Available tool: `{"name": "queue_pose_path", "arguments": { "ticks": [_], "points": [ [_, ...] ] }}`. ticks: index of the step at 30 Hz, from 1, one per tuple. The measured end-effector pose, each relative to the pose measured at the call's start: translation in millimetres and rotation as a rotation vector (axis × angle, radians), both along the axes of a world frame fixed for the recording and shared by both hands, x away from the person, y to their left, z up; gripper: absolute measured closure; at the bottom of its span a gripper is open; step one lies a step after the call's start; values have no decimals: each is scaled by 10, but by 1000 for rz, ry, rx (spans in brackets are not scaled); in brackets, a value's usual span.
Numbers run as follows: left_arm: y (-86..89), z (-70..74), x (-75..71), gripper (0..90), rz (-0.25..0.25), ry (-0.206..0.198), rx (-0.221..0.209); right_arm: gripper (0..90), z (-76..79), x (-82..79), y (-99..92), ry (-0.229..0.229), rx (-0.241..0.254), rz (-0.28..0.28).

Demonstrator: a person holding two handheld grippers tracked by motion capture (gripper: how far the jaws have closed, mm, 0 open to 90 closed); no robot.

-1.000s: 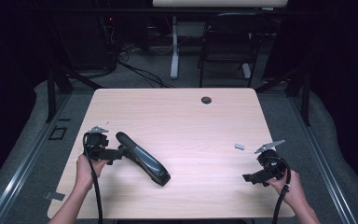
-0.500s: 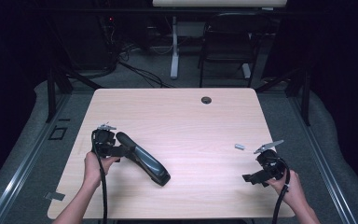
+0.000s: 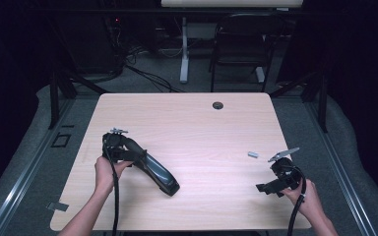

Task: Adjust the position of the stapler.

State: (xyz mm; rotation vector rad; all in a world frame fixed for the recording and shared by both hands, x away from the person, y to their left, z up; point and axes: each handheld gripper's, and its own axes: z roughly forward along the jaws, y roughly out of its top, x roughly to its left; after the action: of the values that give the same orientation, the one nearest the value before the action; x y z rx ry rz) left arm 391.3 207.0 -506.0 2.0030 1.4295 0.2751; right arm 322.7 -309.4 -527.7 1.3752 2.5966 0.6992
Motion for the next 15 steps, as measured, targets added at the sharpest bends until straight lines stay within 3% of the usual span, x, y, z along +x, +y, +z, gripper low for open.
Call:
{"name": "queue_pose_path", "arguments": {
  "ticks": [15],
  "points": [
    [-248, -7, 67, 16, -45, 6, 14, 44, -5, -1, -4, 2, 2, 0]
  ]
}}
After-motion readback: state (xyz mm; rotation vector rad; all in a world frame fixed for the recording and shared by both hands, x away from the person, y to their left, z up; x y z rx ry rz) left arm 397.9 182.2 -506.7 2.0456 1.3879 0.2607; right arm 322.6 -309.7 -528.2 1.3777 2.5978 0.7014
